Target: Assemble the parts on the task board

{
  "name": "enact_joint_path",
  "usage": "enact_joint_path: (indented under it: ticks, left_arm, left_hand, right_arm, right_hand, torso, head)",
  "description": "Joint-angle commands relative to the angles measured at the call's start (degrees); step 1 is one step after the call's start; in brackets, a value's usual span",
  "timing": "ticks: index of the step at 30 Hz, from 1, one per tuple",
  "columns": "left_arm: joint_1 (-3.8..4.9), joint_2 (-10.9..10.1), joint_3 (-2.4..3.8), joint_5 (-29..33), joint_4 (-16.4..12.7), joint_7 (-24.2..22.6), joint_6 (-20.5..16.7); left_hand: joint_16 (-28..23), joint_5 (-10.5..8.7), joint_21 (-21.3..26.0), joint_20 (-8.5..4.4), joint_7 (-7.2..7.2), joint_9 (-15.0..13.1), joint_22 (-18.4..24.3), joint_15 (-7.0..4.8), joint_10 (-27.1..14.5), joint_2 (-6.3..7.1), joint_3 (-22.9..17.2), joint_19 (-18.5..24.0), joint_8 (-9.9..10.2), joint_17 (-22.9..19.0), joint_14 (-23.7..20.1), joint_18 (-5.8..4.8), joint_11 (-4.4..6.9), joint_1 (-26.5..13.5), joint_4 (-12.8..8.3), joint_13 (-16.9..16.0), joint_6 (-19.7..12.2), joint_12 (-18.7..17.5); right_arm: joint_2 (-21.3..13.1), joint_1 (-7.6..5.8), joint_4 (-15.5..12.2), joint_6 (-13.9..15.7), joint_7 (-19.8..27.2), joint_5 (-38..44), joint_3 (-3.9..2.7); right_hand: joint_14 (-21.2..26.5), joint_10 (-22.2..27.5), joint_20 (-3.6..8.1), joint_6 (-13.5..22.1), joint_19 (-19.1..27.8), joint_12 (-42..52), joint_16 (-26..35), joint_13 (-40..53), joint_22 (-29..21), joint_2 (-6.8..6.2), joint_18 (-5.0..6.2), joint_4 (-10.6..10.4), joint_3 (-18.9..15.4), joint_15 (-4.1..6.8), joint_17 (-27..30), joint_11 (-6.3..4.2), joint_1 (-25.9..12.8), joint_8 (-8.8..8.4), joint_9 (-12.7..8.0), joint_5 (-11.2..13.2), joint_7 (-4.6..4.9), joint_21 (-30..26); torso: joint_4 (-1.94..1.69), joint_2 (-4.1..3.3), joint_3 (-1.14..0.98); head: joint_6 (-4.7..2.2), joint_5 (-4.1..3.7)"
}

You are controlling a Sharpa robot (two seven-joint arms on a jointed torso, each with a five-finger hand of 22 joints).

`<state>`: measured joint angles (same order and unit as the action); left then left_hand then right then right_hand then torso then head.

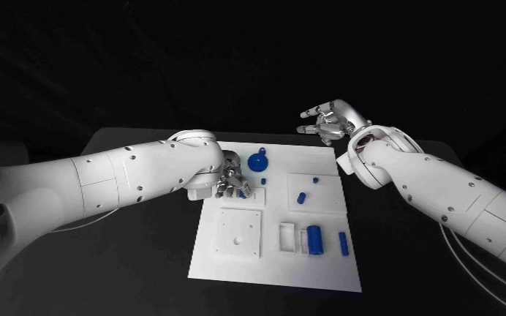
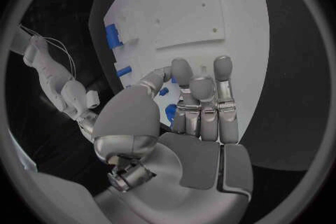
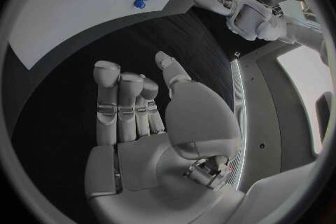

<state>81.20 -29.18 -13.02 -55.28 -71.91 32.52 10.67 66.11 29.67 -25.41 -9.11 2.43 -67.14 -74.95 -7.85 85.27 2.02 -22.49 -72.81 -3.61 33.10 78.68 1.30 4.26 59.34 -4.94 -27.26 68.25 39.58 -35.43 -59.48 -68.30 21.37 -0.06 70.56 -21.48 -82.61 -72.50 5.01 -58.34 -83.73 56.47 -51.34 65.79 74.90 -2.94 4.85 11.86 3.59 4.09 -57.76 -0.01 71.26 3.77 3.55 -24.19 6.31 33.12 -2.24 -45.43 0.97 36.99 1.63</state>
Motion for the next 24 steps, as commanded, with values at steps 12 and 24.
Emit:
enact_joint_path:
  ticks: [12,24]
  left_arm:
    - [-0.55,0.84,-0.42,-0.55,0.78,1.34,4.34]
    - [-0.54,1.58,-0.43,-1.03,1.66,1.69,6.16]
  left_hand:
    - [0.39,0.29,-0.12,0.10,-4.56,-0.11,-1.03,-0.18,1.24,-1.18,-4.78,-0.14,-0.16,0.13,-0.10,-0.76,1.43,0.93,-5.17,-0.27,5.11,-0.24]
    - [0.46,0.29,-0.19,0.09,-4.56,-0.07,-1.03,-0.19,1.24,-1.26,-4.80,-0.09,-0.17,0.19,-0.12,-0.76,1.46,0.94,-5.40,-0.42,5.15,-0.27]
  right_arm:
    - [0.09,0.04,-0.04,-0.79,0.27,0.56,-0.03]
    - [0.15,0.05,-0.03,-0.87,0.25,0.56,-0.03]
  right_hand:
    - [-0.29,0.35,0.09,-0.36,-1.74,-0.22,0.21,-0.06,3.84,0.30,0.76,0.33,0.01,-0.01,0.05,-0.05,-0.49,-0.23,0.03,-0.08,0.08,-0.13]
    - [-0.27,0.34,0.08,-0.36,-1.74,-0.18,0.27,-0.06,3.83,0.40,0.76,0.61,0.00,-0.02,0.07,-0.04,-0.61,-0.23,0.03,-0.08,0.08,-0.22]
  torso:
    - [-0.02,0.01,-0.04]
    - [0.01,0.00,-0.04]
  head:
    - [0.08,0.09]
    - [0.06,0.10]
